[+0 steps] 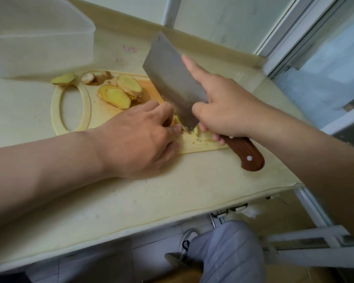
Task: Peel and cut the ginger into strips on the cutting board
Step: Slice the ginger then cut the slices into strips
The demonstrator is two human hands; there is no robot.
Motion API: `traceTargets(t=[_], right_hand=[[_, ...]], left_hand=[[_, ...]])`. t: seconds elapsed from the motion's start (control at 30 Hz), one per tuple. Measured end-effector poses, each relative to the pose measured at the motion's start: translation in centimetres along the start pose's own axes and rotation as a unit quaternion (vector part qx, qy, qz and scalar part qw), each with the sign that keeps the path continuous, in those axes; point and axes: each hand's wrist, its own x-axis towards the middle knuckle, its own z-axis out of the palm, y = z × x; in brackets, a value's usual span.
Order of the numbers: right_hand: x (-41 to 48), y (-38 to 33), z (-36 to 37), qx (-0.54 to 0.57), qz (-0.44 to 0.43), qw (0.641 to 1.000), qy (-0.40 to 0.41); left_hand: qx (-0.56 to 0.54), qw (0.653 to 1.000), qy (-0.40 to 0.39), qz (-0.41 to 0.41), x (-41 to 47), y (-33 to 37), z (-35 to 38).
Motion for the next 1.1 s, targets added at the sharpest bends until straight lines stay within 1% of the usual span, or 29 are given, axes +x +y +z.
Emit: traceTargets(t=[0.1,0.17,0.3,0.43,0.57,0.73,0.87,1.1], right_hand=[[-2.0,0.9,0.6,0.012,-0.015,0.999,0.029],[-2.8,1.2,0.7,0.008,-0.015,0.999,0.034],[-2.8,0.8,0.3,-0.006,0.017,1.0,0.005],[-1.8,0.0,-0.4,-0.049,0.02,0.998,-0.036],[-2.3,0.2,-0.8,-0.044,0.037,0.997,-0.059],[-1.3,1.3,0.0,0.028,0.055,0.998,-0.008],[-0.4,1.0,0.3,0.036,0.033,0.999,0.01],[-3.1,1.5,1.4,0.054,-0.005,0.996,0.077]], left_hand=[[0.011,1.0,0.0,0.004,-0.1,0.1,-0.1],[0.018,1.0,-0.004,0.004,-0.1,0.1,-0.1],[0.016,1.0,-0.009,-0.001,-0.1,0.0,0.0],[0.009,1.0,-0.009,-0.006,-0.2,0.0,0.1],[0.012,1.0,-0.012,-0.009,-0.1,0.1,0.0],[0.007,1.0,-0.016,-0.01,0.1,0.1,0.0],[0.002,1.0,-0.017,-0.007,0.1,0.1,0.1],[-0.001,1.0,-0.012,-0.008,-0.1,0.1,-0.1]])
